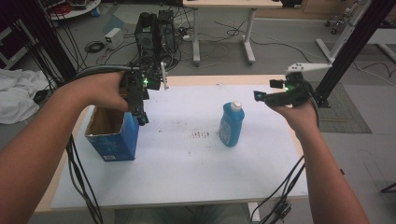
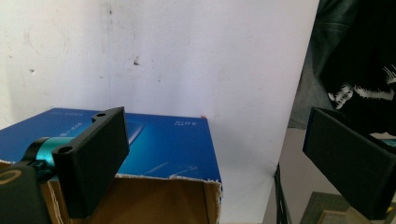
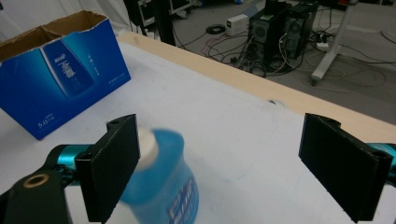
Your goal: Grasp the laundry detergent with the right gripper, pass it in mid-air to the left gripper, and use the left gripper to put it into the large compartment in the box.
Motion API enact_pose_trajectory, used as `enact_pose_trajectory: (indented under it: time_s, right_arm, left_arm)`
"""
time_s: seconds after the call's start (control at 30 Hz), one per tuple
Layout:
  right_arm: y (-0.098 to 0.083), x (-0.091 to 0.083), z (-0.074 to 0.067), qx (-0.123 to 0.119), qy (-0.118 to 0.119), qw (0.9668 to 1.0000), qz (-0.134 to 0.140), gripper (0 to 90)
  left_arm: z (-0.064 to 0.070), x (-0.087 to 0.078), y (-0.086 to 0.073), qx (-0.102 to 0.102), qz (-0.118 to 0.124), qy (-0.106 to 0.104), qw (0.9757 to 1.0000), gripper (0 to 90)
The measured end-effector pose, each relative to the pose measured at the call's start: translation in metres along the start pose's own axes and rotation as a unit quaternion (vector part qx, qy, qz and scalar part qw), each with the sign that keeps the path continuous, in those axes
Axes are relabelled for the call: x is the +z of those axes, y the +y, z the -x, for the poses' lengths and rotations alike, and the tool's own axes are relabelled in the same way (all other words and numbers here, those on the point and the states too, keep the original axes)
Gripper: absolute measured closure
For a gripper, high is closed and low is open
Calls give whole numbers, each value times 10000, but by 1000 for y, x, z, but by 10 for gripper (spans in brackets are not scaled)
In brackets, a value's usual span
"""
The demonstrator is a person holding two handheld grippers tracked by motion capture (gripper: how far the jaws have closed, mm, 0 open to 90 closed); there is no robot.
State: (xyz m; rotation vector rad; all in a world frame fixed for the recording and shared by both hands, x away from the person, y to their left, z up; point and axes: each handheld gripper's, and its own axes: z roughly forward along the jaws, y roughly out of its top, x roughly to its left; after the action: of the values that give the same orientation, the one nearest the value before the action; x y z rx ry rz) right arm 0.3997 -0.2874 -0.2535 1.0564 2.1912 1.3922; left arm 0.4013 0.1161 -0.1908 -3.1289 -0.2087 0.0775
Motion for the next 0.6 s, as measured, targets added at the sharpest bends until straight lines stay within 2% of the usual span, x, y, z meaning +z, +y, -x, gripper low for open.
enact_pose_trajectory:
  time_s: [0.1,0.13,0.17,0.2,0.27,0.3,0.33,0.43,0.5,0.53,0.6]
  right_arm:
    - [-25,-16,-3,21,-59,10000,30,117]
    - [-34,-19,-6,102,-69,9999,17,117]
    - [-43,-21,-10,150,-116,9998,-24,117]
    - [-49,-23,-13,179,-136,9997,-104,117]
    - [-69,-20,-17,11,-144,9999,-2,117]
    - [-77,-20,-19,-71,-152,9998,-76,117]
    - [-87,-19,-25,70,-134,9998,-164,117]
    - [-104,-8,-32,64,-129,9997,-195,117]
    - [-113,2,-40,237,-62,9995,-207,117]
    - [-118,8,-44,141,-80,9995,-273,117]
    - [-123,18,-48,109,-78,9994,-327,117]
  left_arm:
    - [2,1,1,47,9,25,10000,70]
    - [2,1,1,54,1,9,10000,70]
    - [2,0,0,114,32,124,9999,70]
    - [3,0,1,60,11,-10,10000,70]
    - [3,-1,0,100,3,59,9999,70]
    - [4,-1,-1,84,44,39,9999,70]
    - [4,-2,-2,95,47,45,9999,70]
    - [6,-2,-4,96,55,67,9999,70]
    - [8,-2,-6,63,83,76,9999,70]
    - [8,-3,-7,102,61,80,9999,70]
    - [9,-3,-8,94,61,87,9999,70]
